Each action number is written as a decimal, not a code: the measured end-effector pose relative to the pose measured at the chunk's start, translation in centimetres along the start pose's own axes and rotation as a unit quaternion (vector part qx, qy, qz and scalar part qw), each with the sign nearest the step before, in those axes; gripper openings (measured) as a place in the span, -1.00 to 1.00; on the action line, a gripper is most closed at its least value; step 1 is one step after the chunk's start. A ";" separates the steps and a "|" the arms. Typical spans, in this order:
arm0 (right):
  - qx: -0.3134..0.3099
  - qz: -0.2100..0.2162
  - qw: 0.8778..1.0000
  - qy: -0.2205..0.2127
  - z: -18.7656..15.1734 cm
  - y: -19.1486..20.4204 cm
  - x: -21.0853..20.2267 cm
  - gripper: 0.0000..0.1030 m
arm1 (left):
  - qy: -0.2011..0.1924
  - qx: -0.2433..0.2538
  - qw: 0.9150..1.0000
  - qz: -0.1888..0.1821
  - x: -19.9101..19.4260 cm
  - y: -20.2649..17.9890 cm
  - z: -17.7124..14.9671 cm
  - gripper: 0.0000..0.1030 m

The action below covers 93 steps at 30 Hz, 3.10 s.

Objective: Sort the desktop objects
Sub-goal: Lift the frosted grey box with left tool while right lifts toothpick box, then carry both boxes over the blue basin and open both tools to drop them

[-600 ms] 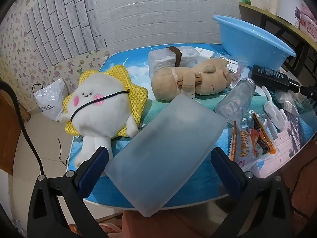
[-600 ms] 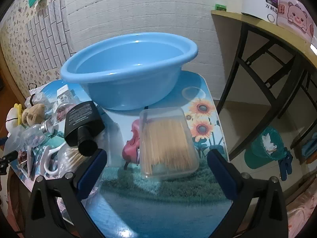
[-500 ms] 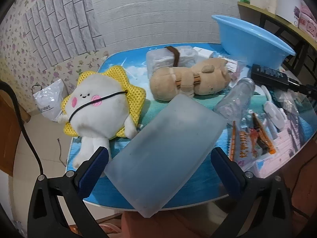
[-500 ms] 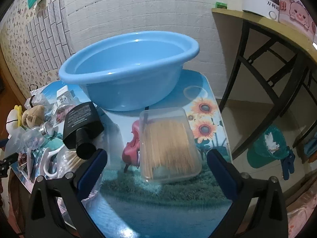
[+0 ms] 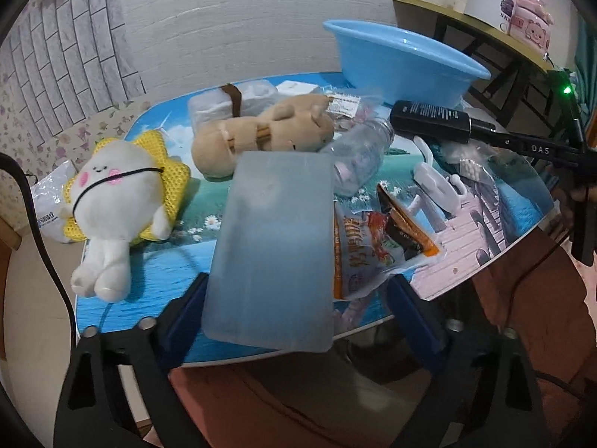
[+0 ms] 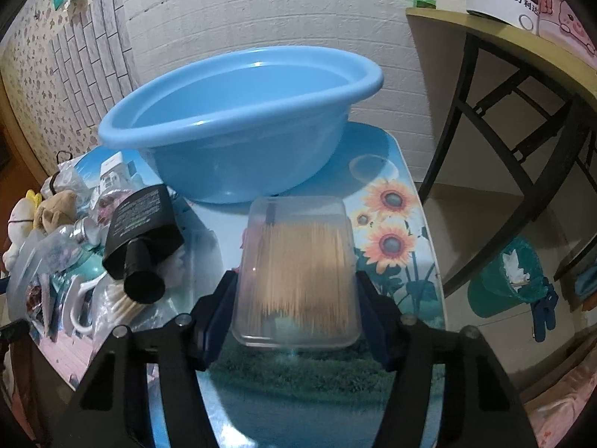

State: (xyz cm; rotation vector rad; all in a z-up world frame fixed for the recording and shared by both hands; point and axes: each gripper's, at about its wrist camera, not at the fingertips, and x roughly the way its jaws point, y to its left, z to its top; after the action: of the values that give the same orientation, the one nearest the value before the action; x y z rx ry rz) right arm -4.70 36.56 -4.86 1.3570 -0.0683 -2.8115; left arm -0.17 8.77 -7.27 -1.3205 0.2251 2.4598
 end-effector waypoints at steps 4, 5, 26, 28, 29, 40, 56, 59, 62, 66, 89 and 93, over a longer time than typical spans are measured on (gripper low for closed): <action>-0.015 0.007 1.000 0.011 -0.7 0.6 -0.6 0.18 | 0.004 -0.009 1.000 -0.007 -0.2 0.1 0.1 0.48; -0.017 0.009 1.000 0.014 -0.9 0.7 -0.8 0.18 | 0.003 -0.012 1.000 -0.009 -0.2 0.2 0.2 0.38; -0.030 0.021 0.999 0.033 -1.8 2.0 -1.7 0.22 | 0.016 0.000 1.000 -0.016 0.2 -1.3 0.5 0.41; -0.031 0.020 0.999 0.034 -1.6 2.0 -1.5 0.22 | 0.013 -0.004 1.000 -0.015 0.5 -1.2 0.9 0.46; -0.033 0.019 0.999 0.035 -1.5 2.1 -1.3 0.23 | 0.010 -0.006 1.000 -0.018 0.7 -1.1 1.0 0.46; -0.026 0.028 0.998 0.042 -1.9 1.9 -1.0 0.17 | -0.001 -0.021 0.999 -0.041 0.9 -1.0 1.2 0.20; -0.032 0.045 0.998 -0.027 -0.6 2.7 -6.1 0.16 | -0.078 -0.023 0.996 -0.026 -5.2 -1.2 3.7 0.20; -0.042 0.056 0.997 -0.041 -0.2 3.3 -7.2 0.16 | -0.085 -0.018 0.996 -0.022 -5.6 -1.3 4.4 0.20; -0.046 0.067 0.995 -0.053 0.2 3.9 -8.0 0.16 | -0.081 -0.016 0.996 -0.020 -5.5 -1.6 4.9 0.20; -0.051 0.075 0.994 -0.067 1.2 4.7 -8.7 0.16 | -0.079 -0.013 0.997 -0.024 -5.2 -1.9 5.6 0.20; -0.025 0.084 0.995 -0.056 8.9 2.5 -5.2 0.16 | -0.074 -0.017 0.996 -0.056 -2.8 -6.3 15.5 0.20; -0.029 0.083 0.995 -0.049 10.0 1.8 -4.3 0.16 | -0.065 0.002 0.996 -0.062 -1.4 -8.2 17.6 0.20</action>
State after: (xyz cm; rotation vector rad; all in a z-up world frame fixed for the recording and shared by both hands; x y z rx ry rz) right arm -9.84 35.25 4.76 1.1440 -0.0944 -2.7177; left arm -10.10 21.31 3.86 -1.1309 0.1112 2.4273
